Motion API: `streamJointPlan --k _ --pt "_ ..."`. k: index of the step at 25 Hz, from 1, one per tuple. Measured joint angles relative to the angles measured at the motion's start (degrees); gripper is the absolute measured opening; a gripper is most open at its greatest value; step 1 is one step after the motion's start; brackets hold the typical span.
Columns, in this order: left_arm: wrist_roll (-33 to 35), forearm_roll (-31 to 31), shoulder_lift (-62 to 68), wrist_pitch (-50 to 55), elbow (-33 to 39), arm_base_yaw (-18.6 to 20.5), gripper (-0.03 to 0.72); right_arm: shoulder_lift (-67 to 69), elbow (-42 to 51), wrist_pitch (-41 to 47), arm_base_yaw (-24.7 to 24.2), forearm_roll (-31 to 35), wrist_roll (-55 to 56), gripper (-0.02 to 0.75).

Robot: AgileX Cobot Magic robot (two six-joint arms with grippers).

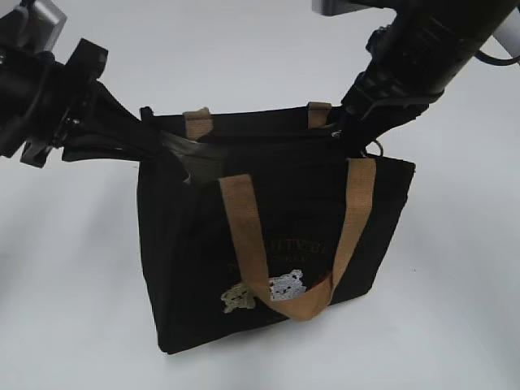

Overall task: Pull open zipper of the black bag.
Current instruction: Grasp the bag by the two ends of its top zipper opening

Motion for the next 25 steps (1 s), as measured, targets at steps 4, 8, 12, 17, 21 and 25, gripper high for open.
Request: streamJointPlan --k 4,8,12,17,21,25 --pt "0.0 0.5 0.0 -0.1 0.0 -0.1 0.004 -0.3 0.0 2.4 -3.2 -0.9 0.3 -0.001" --pt "0.0 1.4 0.0 -1.0 0.0 0.1 0.004 -0.9 0.0 3.7 -4.6 1.2 -3.3 -0.001" --pt "0.0 2.9 0.0 -0.9 -0.6 0.9 0.003 -1.0 0.0 4.8 -4.9 2.4 -4.9 -0.001" --pt "0.0 3.9 0.0 0.8 -3.2 2.8 0.003 -1.0 0.0 5.3 -8.0 2.5 -3.9 -0.001" --pt "0.0 4.3 0.0 1.2 -3.9 3.2 0.003 -1.0 0.0 5.7 -9.2 3.6 -3.6 0.000" --pt "0.0 4.6 0.0 2.3 -3.9 3.3 0.047 -1.0 0.0 5.9 -9.2 7.8 -3.7 0.115"
